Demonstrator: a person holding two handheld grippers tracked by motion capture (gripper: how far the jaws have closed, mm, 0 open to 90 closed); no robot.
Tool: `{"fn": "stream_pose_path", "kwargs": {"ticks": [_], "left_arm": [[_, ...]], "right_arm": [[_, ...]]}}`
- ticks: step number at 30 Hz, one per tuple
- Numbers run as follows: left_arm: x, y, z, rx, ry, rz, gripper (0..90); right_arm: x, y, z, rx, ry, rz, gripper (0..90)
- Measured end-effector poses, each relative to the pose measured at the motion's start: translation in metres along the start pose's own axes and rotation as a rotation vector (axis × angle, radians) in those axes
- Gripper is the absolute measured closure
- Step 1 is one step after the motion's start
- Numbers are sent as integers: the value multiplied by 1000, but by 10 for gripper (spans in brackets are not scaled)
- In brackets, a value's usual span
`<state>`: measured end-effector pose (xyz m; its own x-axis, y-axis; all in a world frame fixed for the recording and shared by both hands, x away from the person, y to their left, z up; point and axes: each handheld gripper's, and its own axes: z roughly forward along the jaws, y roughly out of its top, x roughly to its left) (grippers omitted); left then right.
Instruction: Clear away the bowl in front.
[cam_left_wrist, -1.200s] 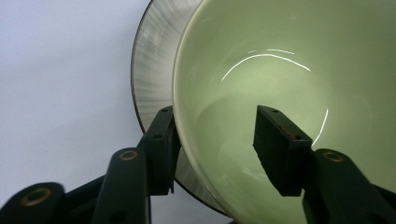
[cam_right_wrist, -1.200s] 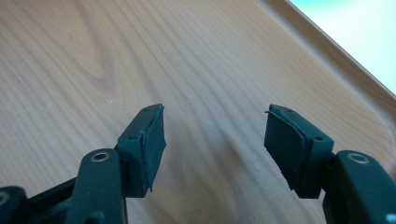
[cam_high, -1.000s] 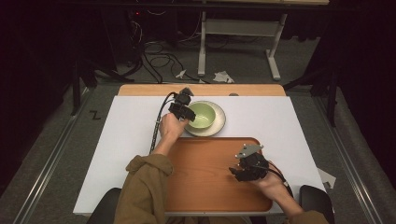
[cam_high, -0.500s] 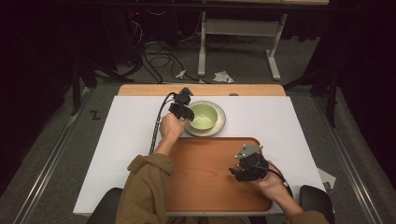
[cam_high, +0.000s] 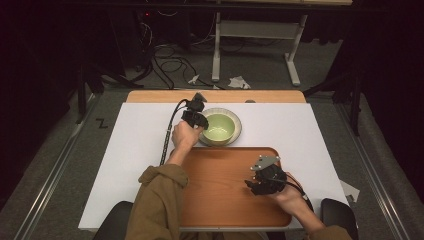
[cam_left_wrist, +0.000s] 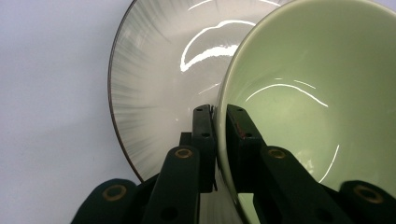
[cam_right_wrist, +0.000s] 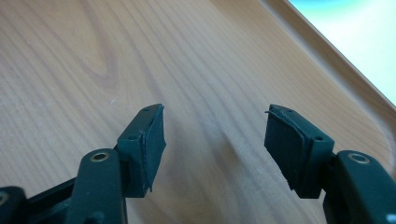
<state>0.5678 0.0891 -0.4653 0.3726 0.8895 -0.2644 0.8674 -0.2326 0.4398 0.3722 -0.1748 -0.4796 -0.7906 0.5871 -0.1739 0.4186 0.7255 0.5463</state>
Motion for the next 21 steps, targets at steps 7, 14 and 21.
{"fn": "stream_pose_path", "kwargs": {"ticks": [7,14,21], "left_arm": [[-3,1,-4,-33,-9,1,835],[-2,1,-11,-49,-13,6,829],[-4,1,-20,-76,-18,21,825]], "right_arm": [[-1,-1,0,4,-3,-4,382],[1,0,0,7,-2,-9,382],[1,0,0,13,4,-5,382]]}}
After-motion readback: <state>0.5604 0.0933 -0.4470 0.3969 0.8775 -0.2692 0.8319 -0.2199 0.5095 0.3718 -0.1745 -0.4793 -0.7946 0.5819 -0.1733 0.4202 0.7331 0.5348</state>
